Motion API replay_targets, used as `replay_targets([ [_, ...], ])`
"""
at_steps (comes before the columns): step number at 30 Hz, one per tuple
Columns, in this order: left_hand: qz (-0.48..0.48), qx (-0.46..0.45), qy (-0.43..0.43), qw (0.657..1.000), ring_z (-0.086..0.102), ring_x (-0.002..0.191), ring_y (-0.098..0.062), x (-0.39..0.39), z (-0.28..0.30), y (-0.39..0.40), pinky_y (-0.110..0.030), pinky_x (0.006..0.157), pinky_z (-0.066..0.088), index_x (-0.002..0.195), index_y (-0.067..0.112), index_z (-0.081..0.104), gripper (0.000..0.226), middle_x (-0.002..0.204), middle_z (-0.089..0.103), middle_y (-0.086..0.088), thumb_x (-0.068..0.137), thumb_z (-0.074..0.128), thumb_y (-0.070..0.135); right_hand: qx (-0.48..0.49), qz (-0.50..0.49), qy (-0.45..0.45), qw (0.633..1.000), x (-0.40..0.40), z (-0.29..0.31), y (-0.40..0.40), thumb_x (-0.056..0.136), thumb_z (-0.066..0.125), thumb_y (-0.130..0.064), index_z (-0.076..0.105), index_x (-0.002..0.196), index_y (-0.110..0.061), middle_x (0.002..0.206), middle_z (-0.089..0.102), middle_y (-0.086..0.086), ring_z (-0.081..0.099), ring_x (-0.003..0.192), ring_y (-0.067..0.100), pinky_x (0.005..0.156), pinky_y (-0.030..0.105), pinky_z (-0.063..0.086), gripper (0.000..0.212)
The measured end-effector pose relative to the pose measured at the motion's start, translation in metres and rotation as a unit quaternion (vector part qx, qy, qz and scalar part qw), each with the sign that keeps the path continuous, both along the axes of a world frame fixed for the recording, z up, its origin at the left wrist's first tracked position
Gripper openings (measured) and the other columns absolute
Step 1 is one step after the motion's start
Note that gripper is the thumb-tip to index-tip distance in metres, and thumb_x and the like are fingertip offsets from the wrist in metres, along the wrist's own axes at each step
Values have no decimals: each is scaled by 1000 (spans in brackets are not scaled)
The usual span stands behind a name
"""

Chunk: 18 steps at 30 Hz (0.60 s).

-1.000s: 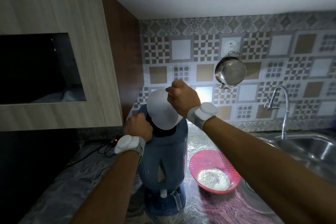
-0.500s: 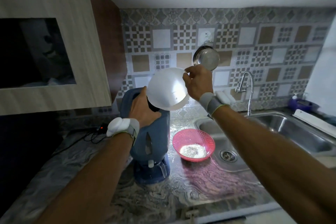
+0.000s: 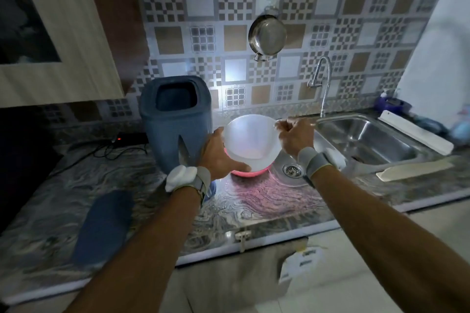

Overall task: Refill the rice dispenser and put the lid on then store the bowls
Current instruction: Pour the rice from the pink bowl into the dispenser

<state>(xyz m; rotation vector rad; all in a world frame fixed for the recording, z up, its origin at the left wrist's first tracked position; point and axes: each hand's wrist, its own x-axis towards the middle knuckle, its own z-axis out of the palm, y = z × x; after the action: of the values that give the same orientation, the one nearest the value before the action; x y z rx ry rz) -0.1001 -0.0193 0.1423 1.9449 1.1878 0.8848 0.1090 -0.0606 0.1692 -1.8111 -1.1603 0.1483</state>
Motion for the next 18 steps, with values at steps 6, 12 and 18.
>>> replay_targets([
  [6,-10,-63,92,994,48,125,-30,23,-67,-3,-47,103,47,145,18,28,127,133,46,-9,38,94,31,-91,6,18,996,22,-84,1,90,60,-18,77,89,-11,91,76,13,68,88,29,76,28,49,19],
  [12,14,-116,140,983,53,119,-26,50,-118,-1,-38,101,49,143,16,35,117,124,54,-3,42,94,26,-161,19,55,985,46,-143,15,90,56,-13,76,86,-9,90,75,13,65,80,25,74,25,44,21],
  [18,33,-129,190,973,55,115,-25,67,-140,9,-36,95,52,137,15,41,109,123,56,-6,42,94,19,-196,37,67,978,59,-176,28,89,55,-10,73,81,-6,87,75,10,67,83,29,72,32,51,21],
])
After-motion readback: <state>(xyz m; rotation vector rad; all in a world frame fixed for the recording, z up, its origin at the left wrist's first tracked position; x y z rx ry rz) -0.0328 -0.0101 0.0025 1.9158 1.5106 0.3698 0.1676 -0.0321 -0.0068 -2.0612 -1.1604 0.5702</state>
